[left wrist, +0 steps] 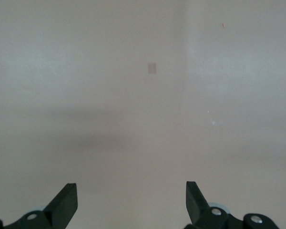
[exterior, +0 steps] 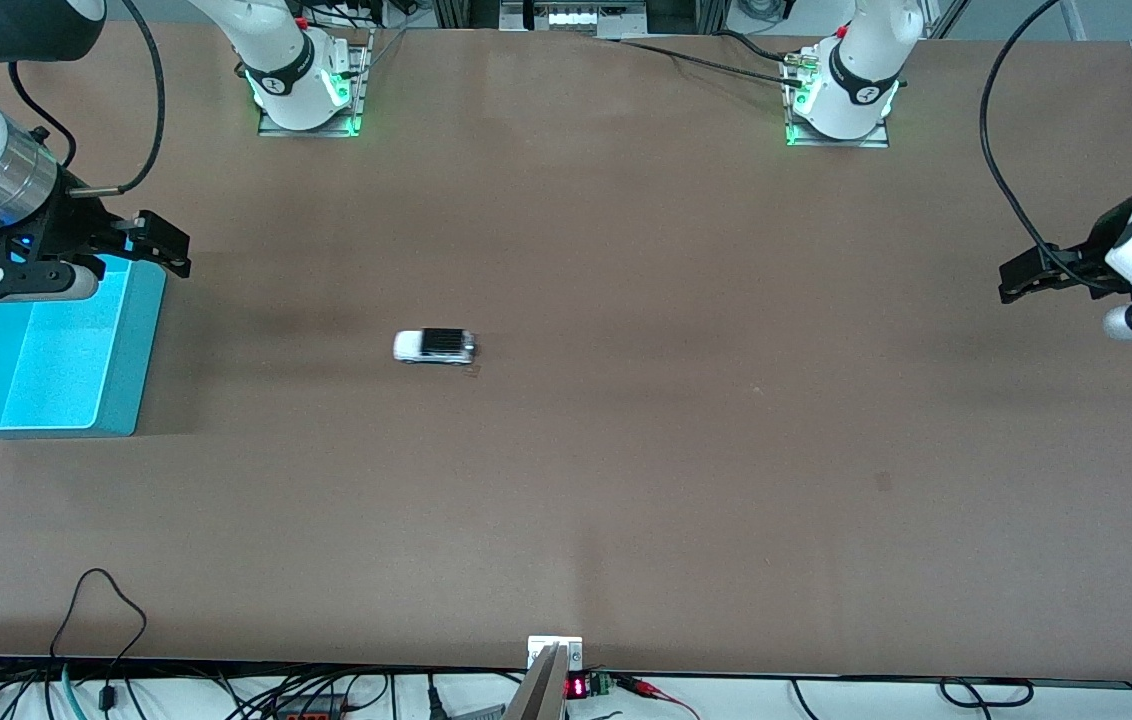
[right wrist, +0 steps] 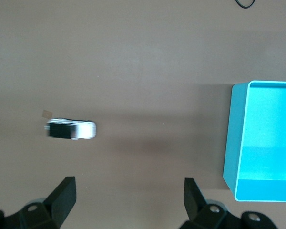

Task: Wind and store white jeep toy
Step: 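Withdraw the left gripper while the jeep rolls toward the cyan box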

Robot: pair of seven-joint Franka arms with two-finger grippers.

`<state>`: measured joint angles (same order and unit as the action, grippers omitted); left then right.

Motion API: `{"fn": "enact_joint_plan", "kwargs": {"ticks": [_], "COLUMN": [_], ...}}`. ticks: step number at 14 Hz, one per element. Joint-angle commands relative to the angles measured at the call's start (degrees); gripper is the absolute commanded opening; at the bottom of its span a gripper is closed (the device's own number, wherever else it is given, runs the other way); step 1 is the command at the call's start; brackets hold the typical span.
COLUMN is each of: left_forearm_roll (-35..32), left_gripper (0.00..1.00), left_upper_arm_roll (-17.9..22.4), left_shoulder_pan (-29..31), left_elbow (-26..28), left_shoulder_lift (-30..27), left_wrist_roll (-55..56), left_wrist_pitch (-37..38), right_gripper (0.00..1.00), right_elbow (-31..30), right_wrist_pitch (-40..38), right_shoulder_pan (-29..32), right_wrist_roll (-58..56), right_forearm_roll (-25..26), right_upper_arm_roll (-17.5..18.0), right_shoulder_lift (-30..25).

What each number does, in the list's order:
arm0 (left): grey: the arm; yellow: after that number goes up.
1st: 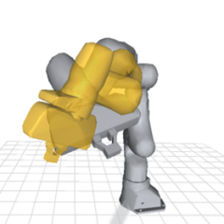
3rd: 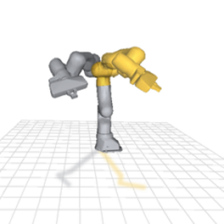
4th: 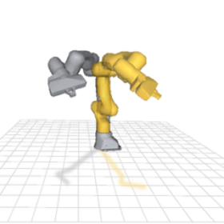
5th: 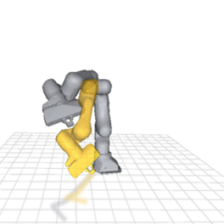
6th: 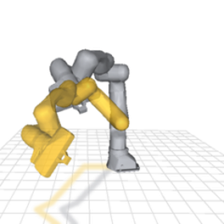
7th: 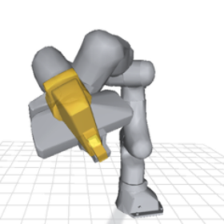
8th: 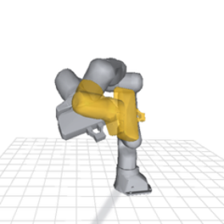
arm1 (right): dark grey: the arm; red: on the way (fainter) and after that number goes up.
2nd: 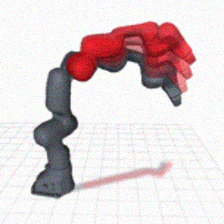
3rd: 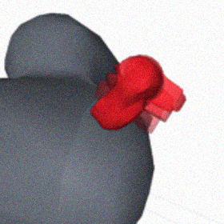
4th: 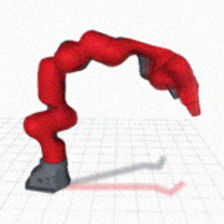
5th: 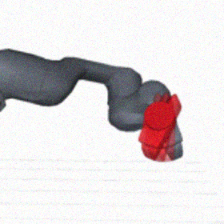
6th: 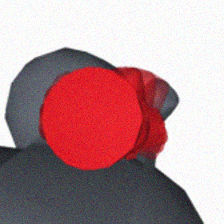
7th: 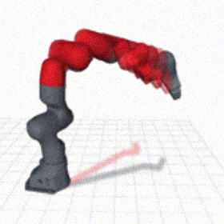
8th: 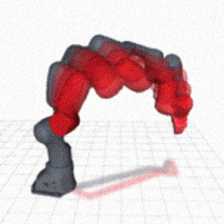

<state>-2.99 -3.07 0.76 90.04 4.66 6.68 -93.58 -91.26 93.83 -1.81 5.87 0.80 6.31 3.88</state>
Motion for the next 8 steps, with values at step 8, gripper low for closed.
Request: {"fn": "enact_joint_plan", "kwargs": {"ticks": [8], "left_forearm_roll": [1.2], "left_gripper": [1.0], "left_upper_arm_roll": [2.7], "left_shoulder_pan": [-2.2], "left_elbow": [11.8], "left_shoulder_lift": [-8.0], "left_wrist_roll": [-5.4], "left_wrist_pitch": [-5.5], "right_gripper": [1.0], "right_elbow": [1.0], "right_wrist_pitch": [-0.3], "right_shoulder_pan": [-0.2], "right_wrist_roll": [0.1], "right_forearm_roll": [0.2], "right_upper_arm_roll": [0.2], "right_shoulder_lift": [0.3]}}
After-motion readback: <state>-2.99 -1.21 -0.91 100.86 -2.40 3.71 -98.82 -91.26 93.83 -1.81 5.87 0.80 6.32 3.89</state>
